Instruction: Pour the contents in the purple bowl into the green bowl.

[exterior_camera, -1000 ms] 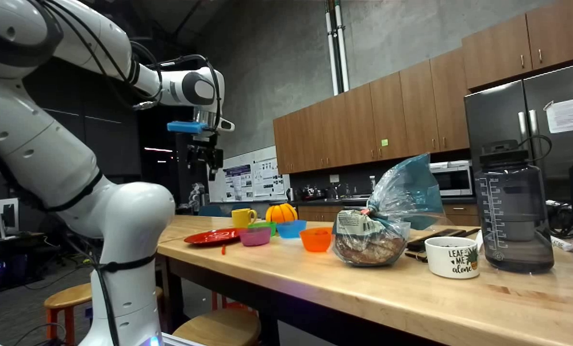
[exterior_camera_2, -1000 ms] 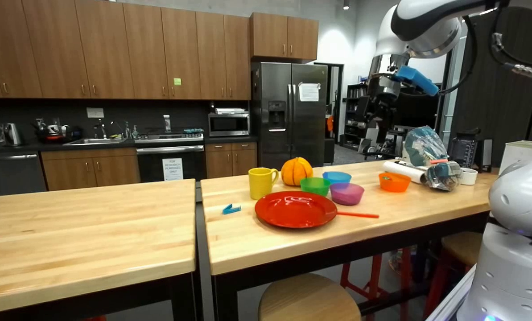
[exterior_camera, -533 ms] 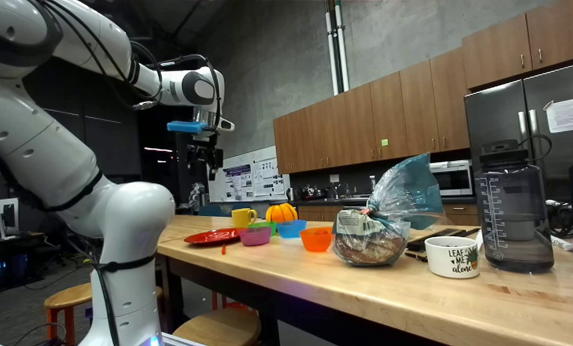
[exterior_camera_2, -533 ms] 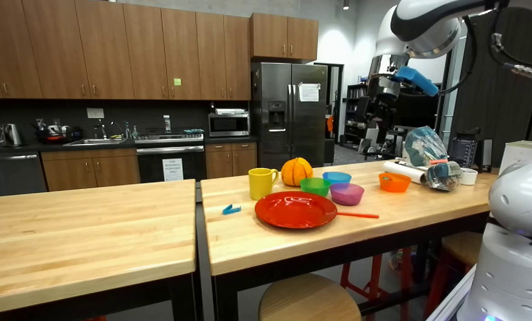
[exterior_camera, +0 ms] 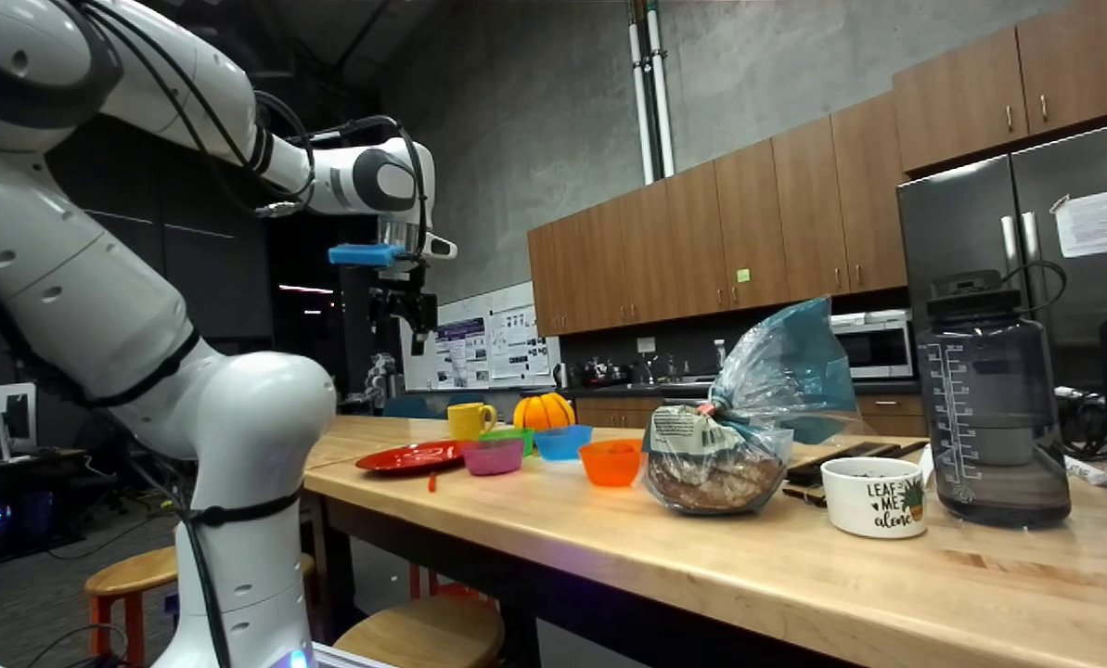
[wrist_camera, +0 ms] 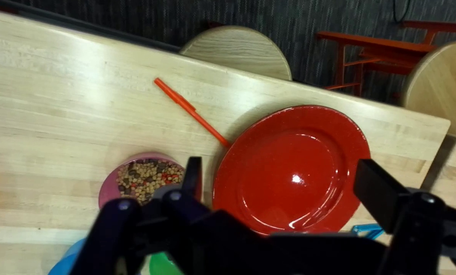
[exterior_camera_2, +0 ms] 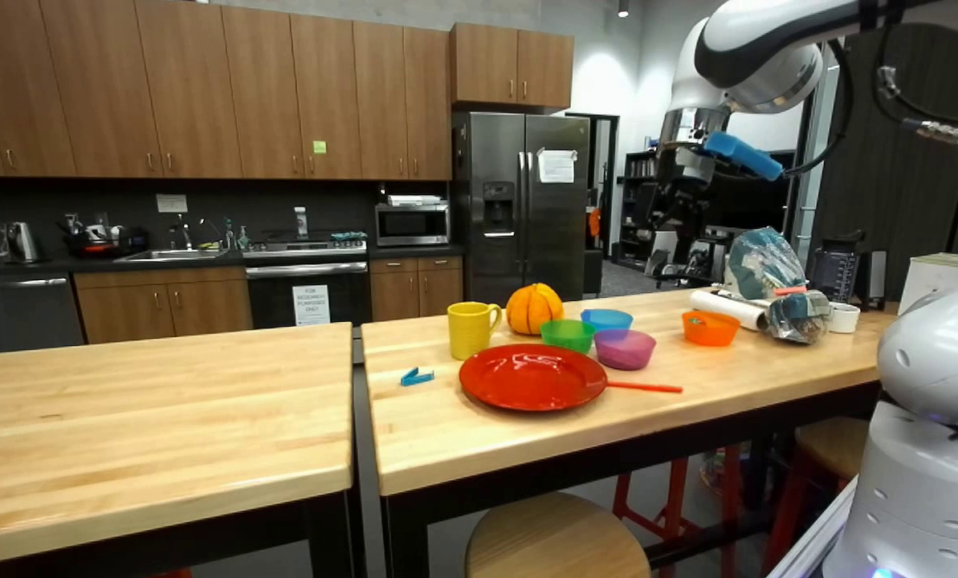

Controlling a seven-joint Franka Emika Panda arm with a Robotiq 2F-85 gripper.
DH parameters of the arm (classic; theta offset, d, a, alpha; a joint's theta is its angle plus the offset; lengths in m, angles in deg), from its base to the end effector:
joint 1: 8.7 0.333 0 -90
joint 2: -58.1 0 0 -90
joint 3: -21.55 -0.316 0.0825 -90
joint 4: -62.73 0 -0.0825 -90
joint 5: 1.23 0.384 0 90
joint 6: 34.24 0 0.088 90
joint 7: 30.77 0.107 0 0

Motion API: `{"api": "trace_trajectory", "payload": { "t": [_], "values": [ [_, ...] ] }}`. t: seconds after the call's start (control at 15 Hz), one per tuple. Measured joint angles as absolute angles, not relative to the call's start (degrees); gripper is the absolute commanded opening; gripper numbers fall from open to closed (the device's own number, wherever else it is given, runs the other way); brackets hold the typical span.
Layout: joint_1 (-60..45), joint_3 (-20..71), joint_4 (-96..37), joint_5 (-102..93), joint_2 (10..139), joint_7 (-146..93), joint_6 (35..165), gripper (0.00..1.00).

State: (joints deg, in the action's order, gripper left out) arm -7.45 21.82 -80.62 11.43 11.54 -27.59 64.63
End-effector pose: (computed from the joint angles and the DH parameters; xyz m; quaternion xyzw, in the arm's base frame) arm 0.3100 0.0252 0.5453 -0.9931 0.0334 -0.0139 0.1115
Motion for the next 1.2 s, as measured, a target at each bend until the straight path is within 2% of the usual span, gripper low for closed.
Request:
{"api": "trace_trajectory", "payload": {
  "t": [1.2],
  "values": [
    [-17.3, 18.0, -89.4, 3.9, 25.8, -2.0, 88.8, 1.0]
  ]
}}
